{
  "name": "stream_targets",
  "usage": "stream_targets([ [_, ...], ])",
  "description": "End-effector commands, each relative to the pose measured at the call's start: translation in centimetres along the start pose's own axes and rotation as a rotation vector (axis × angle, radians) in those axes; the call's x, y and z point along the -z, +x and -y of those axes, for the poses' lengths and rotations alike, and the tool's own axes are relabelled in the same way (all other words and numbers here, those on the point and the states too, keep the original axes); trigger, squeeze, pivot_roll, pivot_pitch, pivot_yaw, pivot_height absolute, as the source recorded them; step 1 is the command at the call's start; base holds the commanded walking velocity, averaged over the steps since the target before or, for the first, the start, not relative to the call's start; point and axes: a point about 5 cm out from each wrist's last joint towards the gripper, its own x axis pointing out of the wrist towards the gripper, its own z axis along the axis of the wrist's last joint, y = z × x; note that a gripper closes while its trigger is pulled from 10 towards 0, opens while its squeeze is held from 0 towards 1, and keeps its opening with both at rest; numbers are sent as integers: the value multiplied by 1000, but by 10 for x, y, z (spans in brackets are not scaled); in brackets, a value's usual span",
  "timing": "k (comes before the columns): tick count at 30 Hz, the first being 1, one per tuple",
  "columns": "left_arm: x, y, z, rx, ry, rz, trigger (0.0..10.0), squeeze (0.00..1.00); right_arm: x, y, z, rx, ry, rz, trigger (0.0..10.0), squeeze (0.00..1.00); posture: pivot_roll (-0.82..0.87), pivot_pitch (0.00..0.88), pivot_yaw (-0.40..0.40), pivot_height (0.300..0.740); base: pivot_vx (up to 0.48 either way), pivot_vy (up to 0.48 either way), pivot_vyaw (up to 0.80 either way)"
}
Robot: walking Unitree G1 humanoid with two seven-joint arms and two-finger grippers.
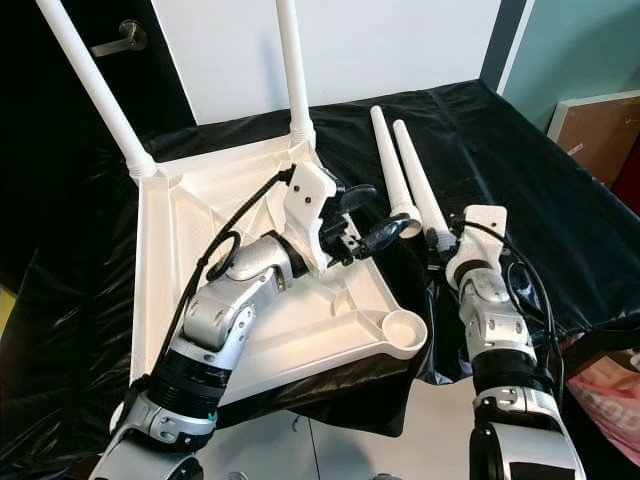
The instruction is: Building children table
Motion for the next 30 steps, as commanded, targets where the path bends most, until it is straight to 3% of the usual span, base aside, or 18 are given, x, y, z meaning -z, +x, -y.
stream_targets([
  [1, 1, 0, 3, -8, 0, -26, 10000, 0, 4, 2, -6, -37, -1, -31, 10000, 0, -180, 78, 45, 740, 0, 0, 0],
  [25, 4, -9, 3, -70, 29, -70, 10000, 0, 9, 15, -21, -127, 0, -98, 9922, 0, -121, 77, -15, 740, 0, 0, 0],
  [26, 4, -9, 3, -74, 34, -73, 10000, 0, 11, 15, -23, -138, 0, -110, 5490, 0, -115, 74, -15, 740, 0, 0, 0],
  [28, 4, -9, 3, -74, 34, -73, 10000, 0, 11, 15, -23, -138, 0, -110, 5490, 0, -115, 74, -15, 740, 0, 0, 0],
  [30, 3, -9, 1, -83, 51, -79, 10000, 0, 16, 14, -27, -160, 18, -133, 1059, 0, -102, 62, -14, 740, 0, 0, 0],
])
